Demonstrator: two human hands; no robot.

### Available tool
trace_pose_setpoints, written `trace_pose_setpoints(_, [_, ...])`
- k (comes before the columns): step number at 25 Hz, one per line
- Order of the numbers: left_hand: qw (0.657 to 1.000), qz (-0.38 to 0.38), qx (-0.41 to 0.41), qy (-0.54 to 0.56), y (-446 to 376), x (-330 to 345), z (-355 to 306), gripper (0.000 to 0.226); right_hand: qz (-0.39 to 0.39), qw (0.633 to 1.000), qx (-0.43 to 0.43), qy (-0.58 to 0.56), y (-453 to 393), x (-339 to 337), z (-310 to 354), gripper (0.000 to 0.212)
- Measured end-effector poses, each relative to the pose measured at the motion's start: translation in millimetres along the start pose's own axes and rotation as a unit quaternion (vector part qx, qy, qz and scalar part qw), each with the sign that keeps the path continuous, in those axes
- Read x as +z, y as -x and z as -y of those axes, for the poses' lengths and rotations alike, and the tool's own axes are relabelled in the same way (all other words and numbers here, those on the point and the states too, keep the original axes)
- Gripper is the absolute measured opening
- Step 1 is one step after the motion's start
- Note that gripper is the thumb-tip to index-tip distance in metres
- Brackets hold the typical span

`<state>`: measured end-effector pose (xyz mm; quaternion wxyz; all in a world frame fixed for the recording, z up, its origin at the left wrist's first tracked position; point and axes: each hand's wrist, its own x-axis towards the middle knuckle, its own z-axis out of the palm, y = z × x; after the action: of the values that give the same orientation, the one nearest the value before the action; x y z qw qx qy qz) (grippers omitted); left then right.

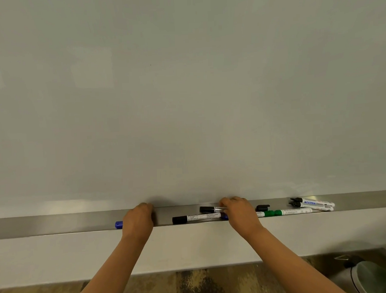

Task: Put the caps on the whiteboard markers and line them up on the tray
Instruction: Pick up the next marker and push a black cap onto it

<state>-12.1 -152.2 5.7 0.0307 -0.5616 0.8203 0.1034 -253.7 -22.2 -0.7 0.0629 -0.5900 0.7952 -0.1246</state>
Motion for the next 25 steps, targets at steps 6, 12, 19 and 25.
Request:
trace_pose_setpoints(6, [0.999,-0.025,0.022,0.007,2,-3,4,0.02,-0.044,0.999,0.016,-0.009,12,-6,0,0.035])
trace_pose_setpoints(12, [0.997,-0.061,0.017,-0.047,4,-8,18,0.029,-0.121,0.99,0.056,-0.041,27,-8,11,0.025])
trace_pose_setpoints(19, [0.994,-0.055,0.057,-0.073,5,-8,19,0.015,-0.151,0.984,0.059,-0.076,36,-6,29,0.019])
trace_pose_setpoints(25, [0.98,-0.113,0.161,0.041,9,-12,-24,0.011,-0.165,0.982,0.072,-0.058,57,1,32,0.02])
